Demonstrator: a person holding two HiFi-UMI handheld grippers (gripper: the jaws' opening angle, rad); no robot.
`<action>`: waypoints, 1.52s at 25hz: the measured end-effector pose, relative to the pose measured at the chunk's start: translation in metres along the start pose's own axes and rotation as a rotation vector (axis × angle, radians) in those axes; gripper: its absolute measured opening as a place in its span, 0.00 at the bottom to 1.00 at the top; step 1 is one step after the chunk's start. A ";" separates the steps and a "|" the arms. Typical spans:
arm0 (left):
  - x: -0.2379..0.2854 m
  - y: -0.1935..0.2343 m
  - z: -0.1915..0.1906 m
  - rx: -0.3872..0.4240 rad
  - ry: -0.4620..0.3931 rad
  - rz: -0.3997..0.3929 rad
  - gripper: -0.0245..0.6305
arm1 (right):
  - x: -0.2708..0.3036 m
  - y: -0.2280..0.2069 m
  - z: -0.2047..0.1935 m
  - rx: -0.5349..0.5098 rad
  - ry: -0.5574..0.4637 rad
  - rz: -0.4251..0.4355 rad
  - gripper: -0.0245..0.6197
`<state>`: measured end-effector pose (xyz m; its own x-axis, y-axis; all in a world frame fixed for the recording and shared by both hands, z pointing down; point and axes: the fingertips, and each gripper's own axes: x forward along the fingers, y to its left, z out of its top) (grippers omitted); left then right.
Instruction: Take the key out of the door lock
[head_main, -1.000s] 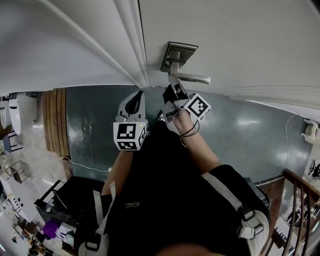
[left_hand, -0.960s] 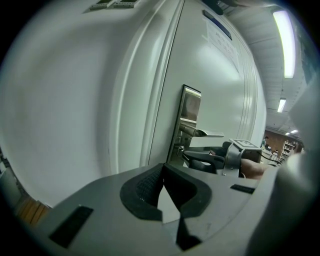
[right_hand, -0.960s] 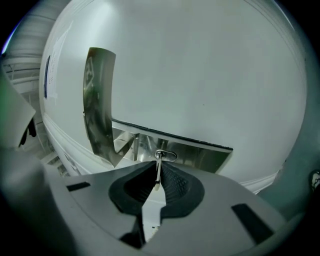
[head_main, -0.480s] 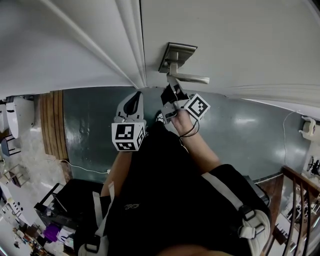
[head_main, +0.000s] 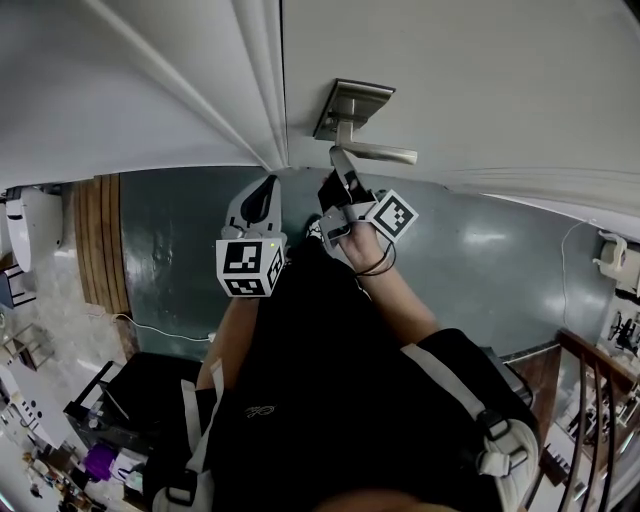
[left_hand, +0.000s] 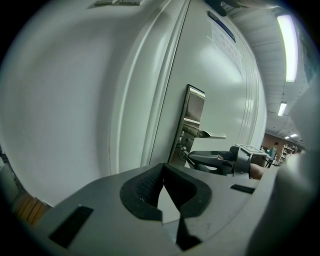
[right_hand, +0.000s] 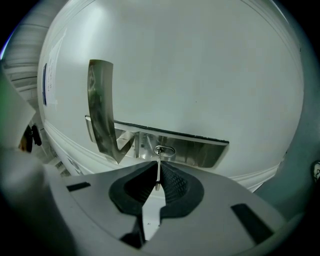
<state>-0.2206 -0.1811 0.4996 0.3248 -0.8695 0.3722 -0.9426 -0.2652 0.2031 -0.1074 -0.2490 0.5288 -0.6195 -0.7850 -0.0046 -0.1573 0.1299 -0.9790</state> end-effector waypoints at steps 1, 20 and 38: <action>0.000 0.000 -0.001 -0.002 0.000 0.001 0.07 | 0.000 0.000 0.000 0.000 0.001 -0.001 0.09; -0.004 -0.005 -0.008 -0.007 0.000 0.013 0.07 | 0.001 -0.007 0.001 0.006 0.004 -0.032 0.09; -0.007 -0.008 -0.011 -0.007 0.004 0.008 0.07 | -0.010 -0.006 -0.004 -0.016 0.012 -0.027 0.09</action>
<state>-0.2147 -0.1683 0.5053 0.3171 -0.8699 0.3778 -0.9447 -0.2549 0.2060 -0.1032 -0.2398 0.5353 -0.6241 -0.7810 0.0241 -0.1859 0.1185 -0.9754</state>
